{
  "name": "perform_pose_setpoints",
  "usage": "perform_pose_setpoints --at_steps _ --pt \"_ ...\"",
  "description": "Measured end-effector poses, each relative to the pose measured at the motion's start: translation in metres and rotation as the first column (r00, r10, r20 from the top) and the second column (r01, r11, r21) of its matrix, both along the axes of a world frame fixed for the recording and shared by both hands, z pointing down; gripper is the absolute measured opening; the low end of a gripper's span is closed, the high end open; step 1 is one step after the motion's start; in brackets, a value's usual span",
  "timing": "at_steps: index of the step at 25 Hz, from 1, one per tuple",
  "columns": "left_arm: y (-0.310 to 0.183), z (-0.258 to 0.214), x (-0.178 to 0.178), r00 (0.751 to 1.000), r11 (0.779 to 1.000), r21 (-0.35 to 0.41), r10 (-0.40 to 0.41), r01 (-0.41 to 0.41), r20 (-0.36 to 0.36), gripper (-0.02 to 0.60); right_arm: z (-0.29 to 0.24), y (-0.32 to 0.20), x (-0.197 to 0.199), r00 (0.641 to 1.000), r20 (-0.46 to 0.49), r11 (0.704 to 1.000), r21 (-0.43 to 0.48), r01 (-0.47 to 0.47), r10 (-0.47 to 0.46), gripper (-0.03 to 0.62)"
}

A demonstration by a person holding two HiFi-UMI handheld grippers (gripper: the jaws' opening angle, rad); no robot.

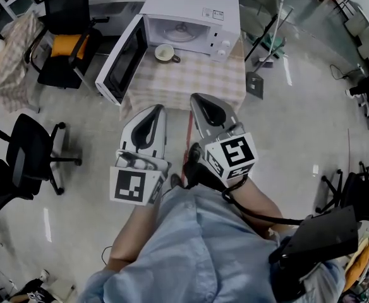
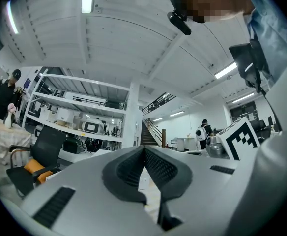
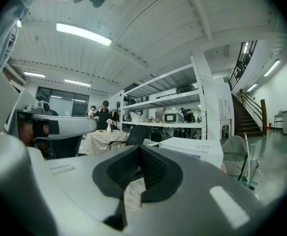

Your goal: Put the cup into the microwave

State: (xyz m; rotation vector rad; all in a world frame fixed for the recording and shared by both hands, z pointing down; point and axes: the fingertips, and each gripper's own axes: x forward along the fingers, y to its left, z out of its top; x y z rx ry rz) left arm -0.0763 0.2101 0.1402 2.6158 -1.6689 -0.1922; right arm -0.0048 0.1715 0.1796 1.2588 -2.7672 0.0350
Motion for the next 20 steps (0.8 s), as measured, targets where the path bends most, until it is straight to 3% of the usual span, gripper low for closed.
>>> perform_pose_setpoints --at_steps 8,20 --pt "-0.040 0.018 0.006 1.000 0.999 -0.052 0.011 -0.010 0.020 0.005 0.017 -0.039 0.011 0.999 0.019 0.999 -0.027 -0.025 0.026 0.002" --pt "-0.144 0.028 0.033 0.997 0.997 -0.081 0.007 -0.001 0.073 0.005 0.036 -0.142 0.032 0.998 0.068 0.997 -0.070 -0.011 0.016 0.002"
